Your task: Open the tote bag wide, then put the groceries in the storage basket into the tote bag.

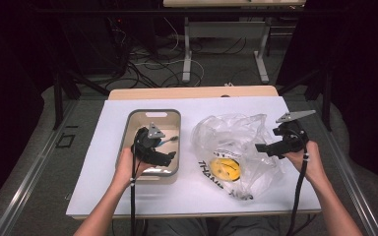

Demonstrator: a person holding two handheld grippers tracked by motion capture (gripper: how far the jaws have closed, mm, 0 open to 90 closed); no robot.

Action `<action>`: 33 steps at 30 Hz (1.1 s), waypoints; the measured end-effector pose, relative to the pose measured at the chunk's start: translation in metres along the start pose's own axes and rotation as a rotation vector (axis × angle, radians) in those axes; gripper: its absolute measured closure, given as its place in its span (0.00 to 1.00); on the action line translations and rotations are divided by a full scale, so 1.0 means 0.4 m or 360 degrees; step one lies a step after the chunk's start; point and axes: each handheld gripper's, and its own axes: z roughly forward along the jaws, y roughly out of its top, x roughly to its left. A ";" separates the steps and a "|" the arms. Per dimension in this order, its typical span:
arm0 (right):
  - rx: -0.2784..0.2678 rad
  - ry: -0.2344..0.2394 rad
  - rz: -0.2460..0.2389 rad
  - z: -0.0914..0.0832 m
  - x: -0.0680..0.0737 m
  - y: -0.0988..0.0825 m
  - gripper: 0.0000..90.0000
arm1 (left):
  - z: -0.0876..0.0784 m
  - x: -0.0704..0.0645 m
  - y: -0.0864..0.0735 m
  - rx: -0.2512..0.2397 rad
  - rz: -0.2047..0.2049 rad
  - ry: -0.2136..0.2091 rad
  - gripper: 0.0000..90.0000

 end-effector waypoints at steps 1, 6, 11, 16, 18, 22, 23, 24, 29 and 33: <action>0.0005 -0.0016 -0.0002 0.001 0.002 0.006 0.03 | 0.000 0.002 -0.002 -0.0001 -0.0007 -0.0003 0.16; -0.0034 -0.0032 0.0037 -0.002 -0.003 0.033 0.00 | -0.008 0.015 -0.004 0.0001 -0.0001 -0.0008 0.16; 0.0010 -0.0048 0.0017 0.034 0.001 0.063 0.00 | 0.000 0.023 -0.008 -0.0006 -0.0018 -0.0012 0.16; 0.0020 -0.0013 0.0074 0.071 -0.007 0.076 0.00 | 0.008 0.018 -0.006 0.0000 -0.0005 -0.0013 0.16; 0.0012 -0.0011 0.0090 0.076 -0.007 0.085 0.00 | 0.011 0.014 0.000 -0.0015 -0.0005 -0.0014 0.16; 0.0043 0.0004 0.0052 0.085 0.012 0.107 0.00 | 0.018 0.007 0.010 -0.0021 0.0005 0.0004 0.16; 0.0044 0.0017 0.0042 0.085 0.017 0.108 0.00 | 0.017 0.010 0.012 -0.0006 0.0014 0.0012 0.16; 0.0060 0.0026 0.0043 0.084 0.021 0.107 0.00 | 0.016 0.016 0.012 -0.0006 0.0009 0.0025 0.16; 0.0043 0.0068 0.0039 0.069 0.025 0.081 0.00 | 0.012 0.077 0.003 0.0037 -0.0008 0.0062 0.17; 0.0021 0.0100 0.0033 0.046 0.032 0.061 0.00 | 0.027 0.119 -0.003 0.0083 0.0026 0.0065 0.19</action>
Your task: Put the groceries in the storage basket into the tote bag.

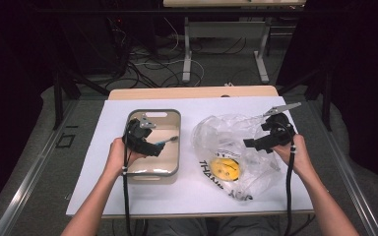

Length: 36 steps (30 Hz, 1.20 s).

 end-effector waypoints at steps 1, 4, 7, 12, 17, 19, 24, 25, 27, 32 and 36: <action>-0.0021 0.0002 -0.0019 -0.005 0.000 -0.005 0.00 | 0.005 0.008 0.000 0.0022 0.0021 0.0008 0.19; -0.0042 0.0019 -0.0017 -0.018 0.000 -0.018 0.00 | 0.025 0.023 -0.001 0.0075 0.0094 0.0004 0.23; -0.0022 0.0027 -0.0007 -0.026 0.001 -0.030 0.00 | 0.047 0.031 -0.001 0.0100 0.0153 -0.0017 0.25; -0.0032 0.0027 0.0007 -0.046 -0.003 -0.040 0.00 | 0.085 0.040 0.006 0.0193 0.0263 -0.0057 0.31; -0.0042 0.0022 0.0000 -0.058 -0.007 -0.051 0.00 | 0.124 0.053 0.010 0.0350 0.0354 -0.0080 0.40; -0.0049 0.0023 -0.0012 -0.059 -0.009 -0.053 0.00 | 0.136 0.053 0.014 0.0376 0.0369 -0.0078 0.44; -0.0028 0.0028 -0.0017 -0.055 -0.004 -0.052 0.00 | 0.165 0.048 0.020 0.0493 0.0453 -0.0109 0.56; -0.0029 0.0039 -0.0021 -0.053 -0.003 -0.051 0.00 | 0.170 0.047 0.021 0.0508 0.0463 -0.0094 0.58; -0.0020 0.0026 -0.0018 -0.052 -0.001 -0.051 0.00 | 0.181 0.048 0.023 0.0540 0.0470 -0.0086 0.61; -0.0019 0.0037 -0.0033 -0.052 -0.001 -0.052 0.00 | 0.201 0.052 0.029 0.0645 0.0475 -0.0109 0.69; -0.0015 0.0039 -0.0038 -0.051 0.000 -0.052 0.00 | 0.213 0.053 0.030 0.0712 0.0464 -0.0128 0.72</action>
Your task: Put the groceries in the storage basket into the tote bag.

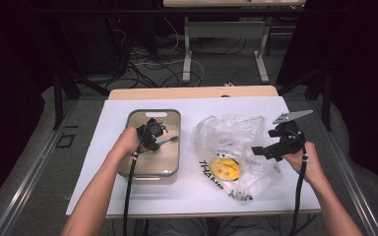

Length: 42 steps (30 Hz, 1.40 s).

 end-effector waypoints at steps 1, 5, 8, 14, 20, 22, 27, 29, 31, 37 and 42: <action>0.0002 0.0003 0.0002 0.001 0.000 0.000 0.00 | 0.001 0.000 0.001 -0.0004 0.0001 -0.0004 0.74; 0.0005 0.0004 -0.0016 0.003 0.002 0.001 0.00 | 0.001 0.010 0.003 0.0054 -0.0026 -0.0055 0.79; 0.0006 0.0005 -0.0016 0.003 0.004 0.001 0.00 | 0.005 0.009 0.003 0.0052 -0.0037 -0.0085 0.88; 0.0011 0.0001 -0.0017 0.002 0.007 0.001 0.00 | 0.004 0.007 0.006 0.0070 -0.0057 -0.0077 0.91; 0.0013 0.0010 -0.0023 0.002 0.011 0.003 0.00 | -0.001 0.007 -0.007 -0.0002 -0.0133 -0.0086 0.91; 0.0007 0.0007 -0.0024 0.002 0.013 0.003 0.00 | -0.008 0.007 -0.011 -0.0039 -0.0150 -0.0089 0.91; -0.0007 0.0021 -0.0030 -0.001 0.017 0.005 0.00 | -0.053 -0.002 -0.018 -0.0146 -0.0197 -0.0030 0.91; -0.0006 0.0023 -0.0023 -0.004 0.021 0.007 0.00 | -0.074 -0.010 -0.021 -0.0177 -0.0202 -0.0008 0.91; -0.0012 0.0036 -0.0028 -0.002 0.025 0.008 0.00 | -0.098 -0.018 -0.026 -0.0233 -0.0215 0.0004 0.92; -0.0022 0.0059 -0.0032 0.006 0.045 0.015 0.00 | -0.183 -0.052 -0.022 -0.0404 -0.0226 0.0024 0.92; -0.0035 0.0093 -0.0049 0.019 0.065 0.025 0.00 | -0.269 -0.100 0.019 -0.0539 -0.0174 0.0050 0.92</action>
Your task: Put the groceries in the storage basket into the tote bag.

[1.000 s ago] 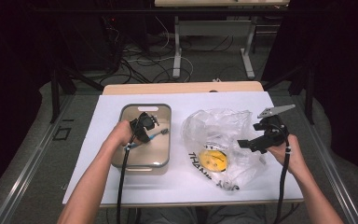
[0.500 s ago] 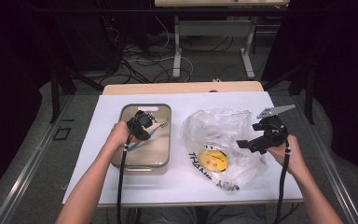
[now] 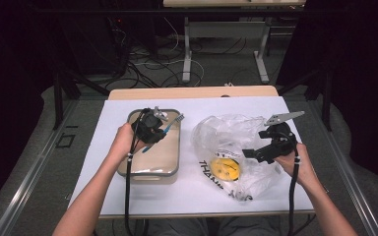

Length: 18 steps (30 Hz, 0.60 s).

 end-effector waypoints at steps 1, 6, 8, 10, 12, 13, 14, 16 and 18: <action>-0.0004 0.0011 0.0002 0.006 0.007 0.003 0.00 | -0.011 -0.014 0.016 -0.0014 0.0018 -0.0008 0.92; -0.0047 0.0048 -0.0007 0.035 0.044 0.020 0.00 | -0.034 -0.098 0.097 -0.0047 0.0123 -0.0033 0.92; -0.0077 0.0071 -0.0008 0.045 0.056 0.027 0.00 | -0.033 -0.131 0.123 -0.0089 0.0134 -0.0052 0.92; -0.0092 0.0095 0.0015 0.054 0.066 0.032 0.02 | -0.030 -0.159 0.148 -0.0100 0.0157 -0.0074 0.92; -0.0135 0.0112 0.0038 0.062 0.073 0.036 0.05 | -0.024 -0.184 0.170 -0.0099 0.0186 -0.0105 0.92; -0.0152 0.0109 0.0049 0.064 0.076 0.038 0.08 | -0.019 -0.195 0.181 -0.0096 0.0193 -0.0131 0.92; -0.0161 0.0118 0.0061 0.066 0.076 0.040 0.10 | -0.011 -0.207 0.189 -0.0091 0.0203 -0.0148 0.92; -0.0204 0.0111 0.0096 0.070 0.073 0.041 0.18 | 0.009 -0.230 0.199 -0.0089 0.0223 -0.0193 0.92; -0.0238 0.0110 0.0142 0.074 0.069 0.039 0.24 | 0.034 -0.258 0.204 -0.0069 0.0244 -0.0237 0.92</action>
